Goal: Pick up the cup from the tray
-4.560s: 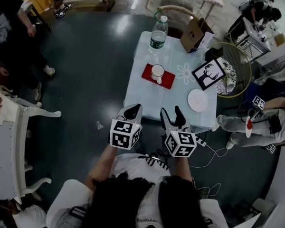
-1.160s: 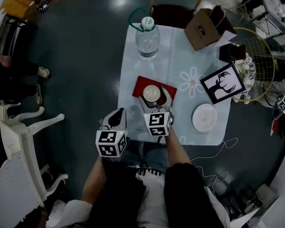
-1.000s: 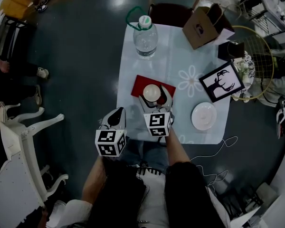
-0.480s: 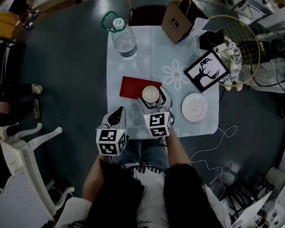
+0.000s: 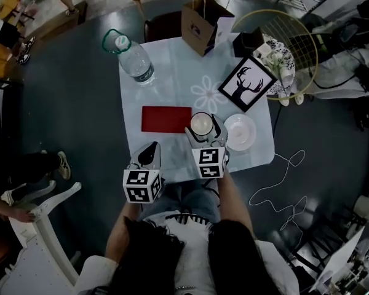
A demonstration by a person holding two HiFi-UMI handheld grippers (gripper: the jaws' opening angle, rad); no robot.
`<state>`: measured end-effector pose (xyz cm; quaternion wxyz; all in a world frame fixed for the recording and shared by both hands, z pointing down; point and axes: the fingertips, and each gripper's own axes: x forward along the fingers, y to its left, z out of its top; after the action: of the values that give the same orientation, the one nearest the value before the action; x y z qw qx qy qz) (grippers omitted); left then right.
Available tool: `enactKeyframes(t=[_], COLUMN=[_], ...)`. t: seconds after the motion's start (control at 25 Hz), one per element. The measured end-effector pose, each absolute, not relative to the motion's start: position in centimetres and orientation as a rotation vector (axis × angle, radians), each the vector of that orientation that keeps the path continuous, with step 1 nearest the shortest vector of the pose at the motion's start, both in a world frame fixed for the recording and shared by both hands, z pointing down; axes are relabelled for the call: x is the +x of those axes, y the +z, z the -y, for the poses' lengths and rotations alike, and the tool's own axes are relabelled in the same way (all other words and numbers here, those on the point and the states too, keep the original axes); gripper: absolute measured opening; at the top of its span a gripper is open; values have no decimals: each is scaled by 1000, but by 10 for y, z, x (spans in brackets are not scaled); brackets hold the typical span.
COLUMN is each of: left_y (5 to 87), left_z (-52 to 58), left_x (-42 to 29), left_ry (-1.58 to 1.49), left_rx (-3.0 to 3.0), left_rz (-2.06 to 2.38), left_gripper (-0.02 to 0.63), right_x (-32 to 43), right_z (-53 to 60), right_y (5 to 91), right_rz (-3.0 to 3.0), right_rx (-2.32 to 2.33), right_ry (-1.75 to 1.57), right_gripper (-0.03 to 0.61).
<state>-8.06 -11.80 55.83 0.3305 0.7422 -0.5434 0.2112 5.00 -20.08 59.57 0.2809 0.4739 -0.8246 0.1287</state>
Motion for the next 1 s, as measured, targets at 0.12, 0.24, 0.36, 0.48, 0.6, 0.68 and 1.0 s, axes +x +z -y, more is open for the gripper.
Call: enactKeyframes(t=[0.12, 0.24, 0.36, 0.48, 0.6, 0.68, 1.0], left_y=[559, 558, 560, 564, 571, 578, 587], left_z=[121, 128, 128, 126, 123, 122, 127], left_x=[-76, -73, -72, -71, -70, -70, -75], left_ry=[569, 560, 556, 572, 609, 639, 605], left_rx=[1950, 1959, 1946, 1937, 1934, 1926, 1870], left_rz=[1412, 1407, 1402, 1393, 1380, 1375, 1372], left_gripper=[0, 0, 0, 0, 0, 0, 0], right_x=[63, 76, 86, 93, 98, 102, 101], right_z=[200, 200, 201, 201, 199, 198, 202], right_y=[600, 606, 614, 621, 631, 636, 616], right_rz=[2189, 2165, 2147, 2135, 2113, 2110, 2162], right_rx=[1295, 1317, 1351, 1379, 1394, 1414, 1473], right_ry=[364, 377, 393, 417, 437, 450, 335], right_gripper=[417, 417, 417, 417, 417, 419, 420])
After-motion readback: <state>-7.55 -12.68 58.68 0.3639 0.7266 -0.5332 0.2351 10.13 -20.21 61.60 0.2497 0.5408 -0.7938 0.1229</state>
